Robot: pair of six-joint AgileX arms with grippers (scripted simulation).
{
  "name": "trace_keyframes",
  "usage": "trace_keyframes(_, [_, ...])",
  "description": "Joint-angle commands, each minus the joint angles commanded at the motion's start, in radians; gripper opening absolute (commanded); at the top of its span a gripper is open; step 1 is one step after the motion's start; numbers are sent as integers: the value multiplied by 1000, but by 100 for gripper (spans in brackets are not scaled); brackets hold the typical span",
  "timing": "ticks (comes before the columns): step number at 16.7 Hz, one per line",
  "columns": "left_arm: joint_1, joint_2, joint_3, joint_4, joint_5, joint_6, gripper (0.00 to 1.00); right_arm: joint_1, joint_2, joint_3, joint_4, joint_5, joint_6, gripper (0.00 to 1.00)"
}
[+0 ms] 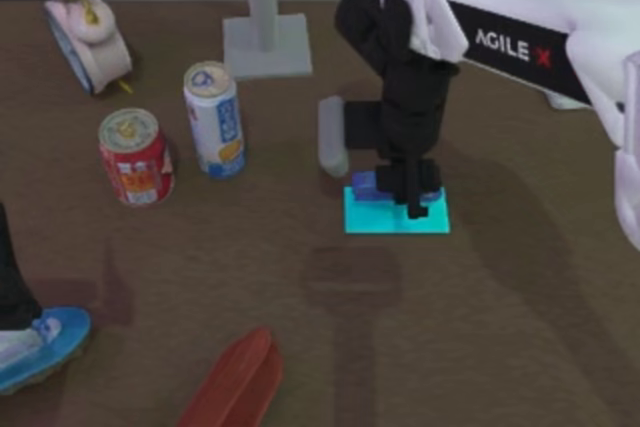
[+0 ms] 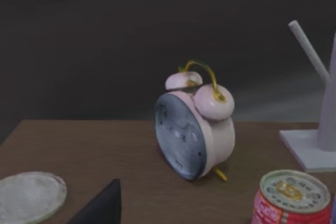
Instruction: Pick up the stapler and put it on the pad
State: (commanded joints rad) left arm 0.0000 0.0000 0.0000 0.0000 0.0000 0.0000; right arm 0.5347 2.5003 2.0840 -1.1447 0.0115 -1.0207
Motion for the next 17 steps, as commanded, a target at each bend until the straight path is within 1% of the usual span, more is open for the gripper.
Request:
trace_keyframes(3, [0, 0, 0, 0, 0, 0, 100, 0, 0, 0, 0, 0, 0, 0])
trace_keyframes(16, [0, 0, 0, 0, 0, 0, 100, 0, 0, 0, 0, 0, 0, 98])
trace_keyframes(17, [0, 0, 0, 0, 0, 0, 100, 0, 0, 0, 0, 0, 0, 100])
